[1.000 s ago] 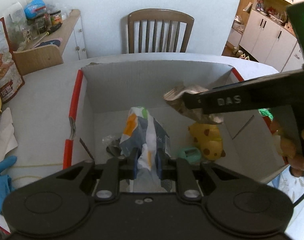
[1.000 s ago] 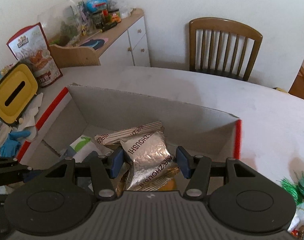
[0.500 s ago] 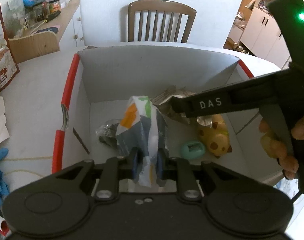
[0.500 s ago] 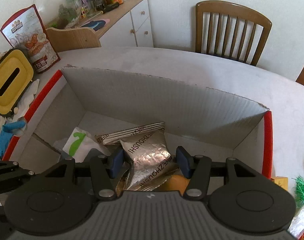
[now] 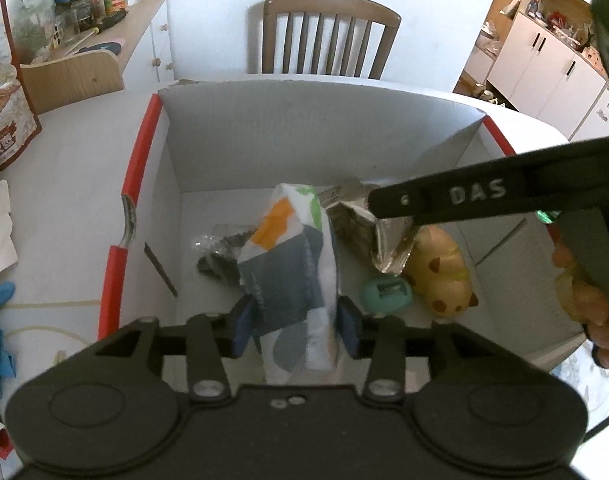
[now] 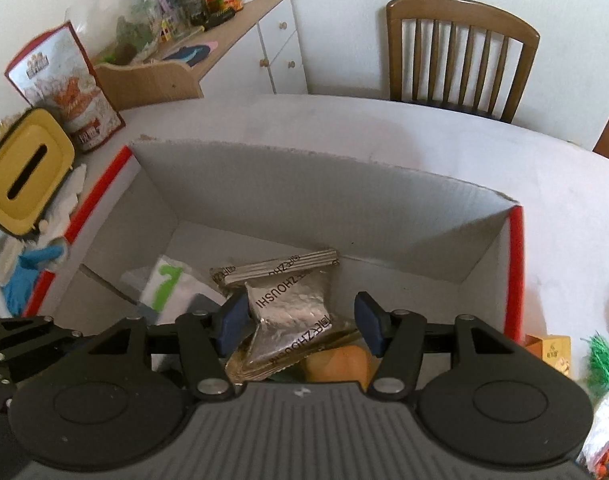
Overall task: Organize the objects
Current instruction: 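Carry the white bag and foil snack bag into the box and open both grippers, then withdraw both grippers from the box back toward the pile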
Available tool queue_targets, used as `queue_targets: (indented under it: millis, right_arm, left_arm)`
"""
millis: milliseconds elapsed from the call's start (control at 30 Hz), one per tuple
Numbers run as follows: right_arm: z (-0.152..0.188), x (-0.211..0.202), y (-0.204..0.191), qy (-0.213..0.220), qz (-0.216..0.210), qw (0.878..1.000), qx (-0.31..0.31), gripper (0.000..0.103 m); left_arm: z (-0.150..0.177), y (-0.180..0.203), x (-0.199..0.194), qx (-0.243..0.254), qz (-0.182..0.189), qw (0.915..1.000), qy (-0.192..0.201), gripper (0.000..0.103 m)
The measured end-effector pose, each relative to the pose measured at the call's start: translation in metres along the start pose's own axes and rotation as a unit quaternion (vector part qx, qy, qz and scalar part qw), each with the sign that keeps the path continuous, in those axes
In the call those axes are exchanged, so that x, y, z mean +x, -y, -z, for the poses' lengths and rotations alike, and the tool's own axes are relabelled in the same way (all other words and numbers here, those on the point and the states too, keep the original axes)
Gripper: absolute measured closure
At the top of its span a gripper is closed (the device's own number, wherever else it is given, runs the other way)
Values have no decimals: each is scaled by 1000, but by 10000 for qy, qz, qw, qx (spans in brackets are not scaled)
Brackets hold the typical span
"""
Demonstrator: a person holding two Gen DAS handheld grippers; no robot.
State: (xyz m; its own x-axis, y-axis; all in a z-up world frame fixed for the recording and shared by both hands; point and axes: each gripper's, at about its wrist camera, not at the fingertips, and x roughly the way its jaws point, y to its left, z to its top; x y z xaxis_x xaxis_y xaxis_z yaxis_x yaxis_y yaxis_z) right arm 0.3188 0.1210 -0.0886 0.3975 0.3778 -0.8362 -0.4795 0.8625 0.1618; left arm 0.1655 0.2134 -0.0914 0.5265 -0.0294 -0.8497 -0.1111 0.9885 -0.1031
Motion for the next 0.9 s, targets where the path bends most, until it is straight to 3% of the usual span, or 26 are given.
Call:
queue_targets:
  millis: [500,767,900]
  right_arm:
    - [16,-77,4,619,-293,9977,-8,43]
    - [40,-115,7,926,-481,9945,-37,43]
    - [56,-132,11,1069,-557,9927,-22,37]
  left_arm:
    - [2,15,-36,79,-1,9992,389,39]
    - [10,22,-56,149,-18,9980,612,38]
    - [14,25,-65,185,6,9974,690,31]
